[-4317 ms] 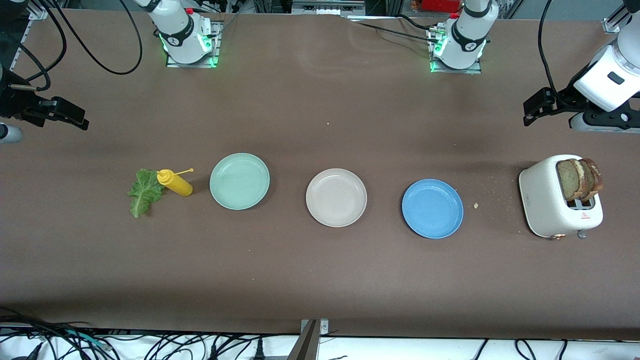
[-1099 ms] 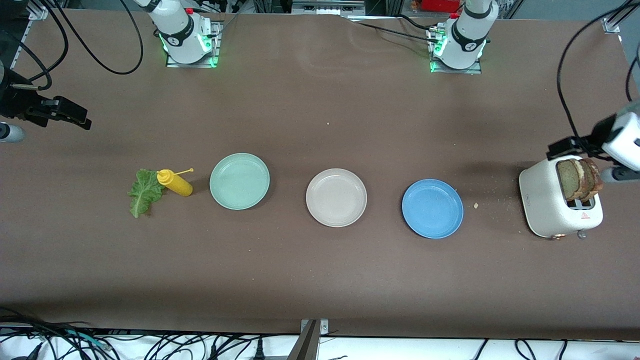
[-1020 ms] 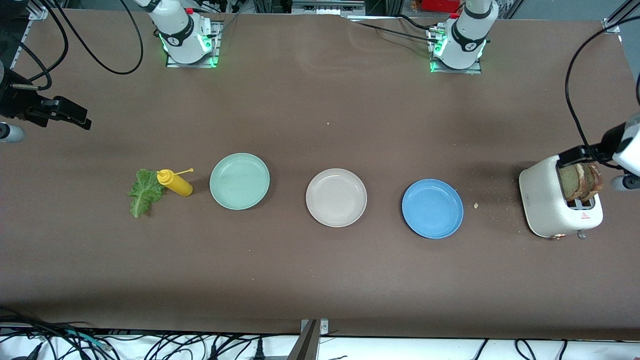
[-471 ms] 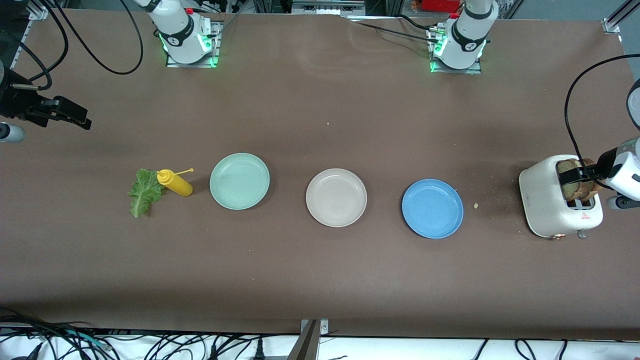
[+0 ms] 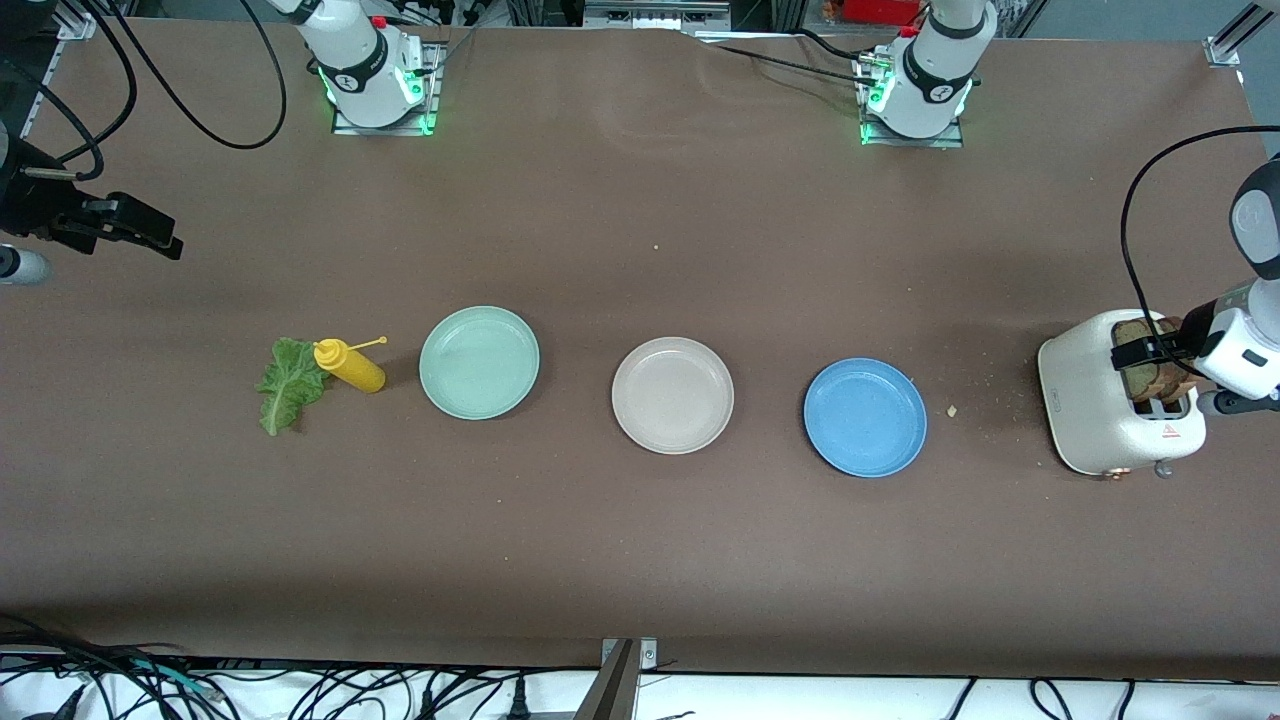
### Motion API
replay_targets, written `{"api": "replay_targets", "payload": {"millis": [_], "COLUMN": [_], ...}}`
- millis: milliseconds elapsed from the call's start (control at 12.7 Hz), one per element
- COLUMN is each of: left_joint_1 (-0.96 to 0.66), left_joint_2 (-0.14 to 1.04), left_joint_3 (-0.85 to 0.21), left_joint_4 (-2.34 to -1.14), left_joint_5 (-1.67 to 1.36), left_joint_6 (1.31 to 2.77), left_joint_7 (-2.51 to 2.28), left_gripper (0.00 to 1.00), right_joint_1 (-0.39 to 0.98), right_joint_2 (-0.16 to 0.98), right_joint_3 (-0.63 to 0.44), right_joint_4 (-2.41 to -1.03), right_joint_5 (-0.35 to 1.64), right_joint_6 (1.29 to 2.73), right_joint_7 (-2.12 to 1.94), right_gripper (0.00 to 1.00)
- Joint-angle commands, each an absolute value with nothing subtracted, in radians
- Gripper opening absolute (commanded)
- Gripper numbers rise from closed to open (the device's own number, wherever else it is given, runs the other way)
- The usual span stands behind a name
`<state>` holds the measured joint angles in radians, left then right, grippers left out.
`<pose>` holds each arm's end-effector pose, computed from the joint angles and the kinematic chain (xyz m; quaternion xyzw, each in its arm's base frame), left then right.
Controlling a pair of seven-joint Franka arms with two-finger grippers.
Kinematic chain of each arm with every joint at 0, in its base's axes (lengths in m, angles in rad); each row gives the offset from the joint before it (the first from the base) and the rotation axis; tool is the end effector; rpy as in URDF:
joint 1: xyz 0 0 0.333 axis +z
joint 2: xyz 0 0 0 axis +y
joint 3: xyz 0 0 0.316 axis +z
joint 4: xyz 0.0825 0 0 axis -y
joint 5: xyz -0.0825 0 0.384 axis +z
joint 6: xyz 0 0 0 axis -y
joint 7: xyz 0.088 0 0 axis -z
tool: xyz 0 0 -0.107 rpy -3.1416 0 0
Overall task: Make sandwich in beige plate with both arms
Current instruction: 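Lower the left gripper onto a bread slice in the toaster and grasp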
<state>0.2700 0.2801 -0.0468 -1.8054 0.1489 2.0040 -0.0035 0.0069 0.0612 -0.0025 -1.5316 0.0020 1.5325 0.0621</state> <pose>0.6030 0.1479 0.3835 -0.9942 -0.0797 0.0466 0.0549 0.5688 0.0028 0.6053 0.9991 -0.0288 -0.0302 0.0001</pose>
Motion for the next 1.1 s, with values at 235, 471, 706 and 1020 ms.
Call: {"api": "replay_targets", "payload": {"millis": [235, 471, 706, 1020], "left_joint_1": [0.296, 0.295, 0.295, 0.293], "left_joint_2": [0.236, 0.230, 0.224, 0.154], "left_joint_3": [-0.058, -0.061, -0.063, -0.067], "left_joint_4": [-1.888, -1.887, -1.879, -1.871], "left_joint_5": [0.244, 0.244, 0.244, 0.245], "left_joint_6": [2.019, 1.993, 1.980, 1.967], "left_joint_7": [0.012, 0.011, 0.011, 0.038], "left_gripper": [0.08, 0.00, 0.00, 0.00], "right_joint_1": [0.009, 0.011, 0.011, 0.009], "right_joint_2": [0.046, 0.044, 0.046, 0.045], "right_joint_3": [-0.008, -0.008, -0.008, -0.008], "right_joint_4": [-1.543, -1.543, -1.543, -1.543], "right_joint_5": [0.018, 0.018, 0.018, 0.018], "right_joint_6": [1.529, 1.529, 1.529, 1.529], "right_joint_7": [0.048, 0.049, 0.048, 0.048], "right_gripper": [1.00, 1.00, 1.00, 1.00]}}
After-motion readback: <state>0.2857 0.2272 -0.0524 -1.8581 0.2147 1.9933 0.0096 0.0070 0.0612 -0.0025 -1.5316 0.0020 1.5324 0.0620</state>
